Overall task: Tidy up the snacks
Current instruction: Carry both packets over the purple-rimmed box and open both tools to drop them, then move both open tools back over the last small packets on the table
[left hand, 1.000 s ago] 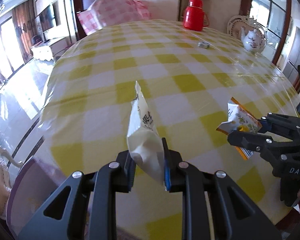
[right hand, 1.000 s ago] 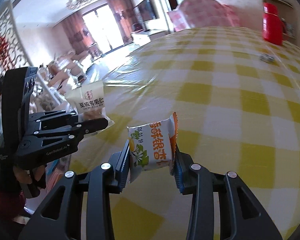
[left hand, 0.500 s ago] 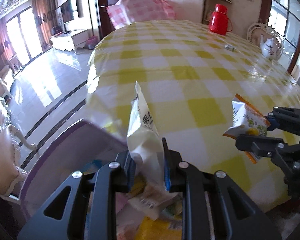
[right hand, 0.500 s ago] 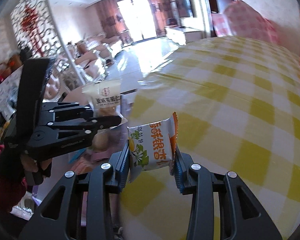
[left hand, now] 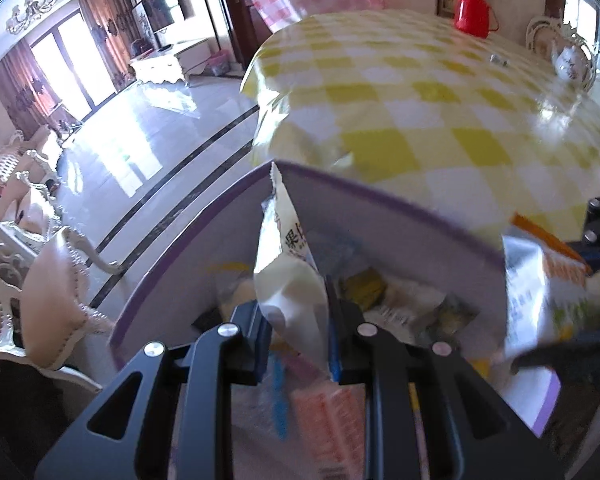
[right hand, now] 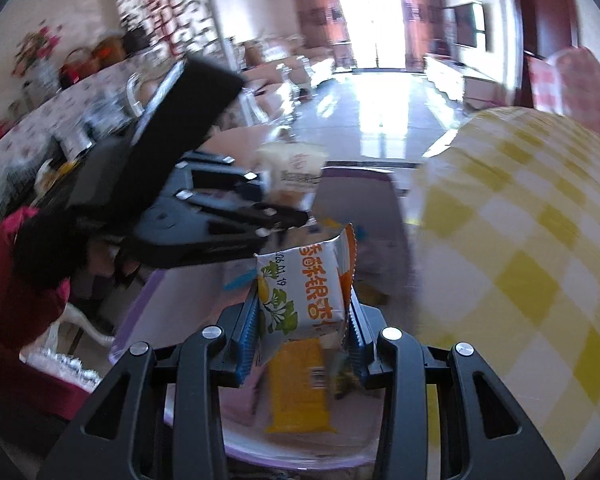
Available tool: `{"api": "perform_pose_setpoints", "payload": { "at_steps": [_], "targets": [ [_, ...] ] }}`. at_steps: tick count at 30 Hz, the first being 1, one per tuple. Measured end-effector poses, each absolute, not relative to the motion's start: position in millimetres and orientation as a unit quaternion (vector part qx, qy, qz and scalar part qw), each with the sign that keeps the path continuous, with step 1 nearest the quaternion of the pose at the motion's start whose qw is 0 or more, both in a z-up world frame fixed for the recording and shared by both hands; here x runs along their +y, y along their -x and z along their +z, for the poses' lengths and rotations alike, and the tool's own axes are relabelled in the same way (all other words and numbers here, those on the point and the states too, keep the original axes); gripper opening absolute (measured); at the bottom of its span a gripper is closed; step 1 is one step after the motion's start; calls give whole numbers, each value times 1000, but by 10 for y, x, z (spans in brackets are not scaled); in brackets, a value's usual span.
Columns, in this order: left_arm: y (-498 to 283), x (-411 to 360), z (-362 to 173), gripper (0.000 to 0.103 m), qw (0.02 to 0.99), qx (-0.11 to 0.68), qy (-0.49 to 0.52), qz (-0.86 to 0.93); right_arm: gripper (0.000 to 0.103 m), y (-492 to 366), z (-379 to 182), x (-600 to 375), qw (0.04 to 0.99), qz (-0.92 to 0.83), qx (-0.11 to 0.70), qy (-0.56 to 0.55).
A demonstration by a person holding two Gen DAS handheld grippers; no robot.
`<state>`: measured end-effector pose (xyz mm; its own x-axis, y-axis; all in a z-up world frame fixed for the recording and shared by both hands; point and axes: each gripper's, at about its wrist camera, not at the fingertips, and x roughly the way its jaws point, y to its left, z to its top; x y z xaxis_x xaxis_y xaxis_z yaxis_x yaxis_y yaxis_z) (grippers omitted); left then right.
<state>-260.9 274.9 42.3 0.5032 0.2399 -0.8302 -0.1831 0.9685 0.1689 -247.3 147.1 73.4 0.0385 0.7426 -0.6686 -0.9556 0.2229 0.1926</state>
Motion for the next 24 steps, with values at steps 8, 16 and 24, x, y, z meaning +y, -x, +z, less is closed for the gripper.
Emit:
{"api": "perform_pose_setpoints", "payload": {
  "at_steps": [8, 16, 24],
  "targets": [
    [2655, 2796, 397, 23, 846, 512, -64, 134, 38, 2842, 743, 1541, 659, 652, 323, 193],
    [2605, 2858, 349, 44, 823, 530, -91, 183, 60, 2978, 814, 1382, 616, 708, 304, 166],
    [2185, 2559, 625, 91, 825, 503, -147, 211, 68, 2238, 944, 839, 692, 645, 313, 81]
  ]
}}
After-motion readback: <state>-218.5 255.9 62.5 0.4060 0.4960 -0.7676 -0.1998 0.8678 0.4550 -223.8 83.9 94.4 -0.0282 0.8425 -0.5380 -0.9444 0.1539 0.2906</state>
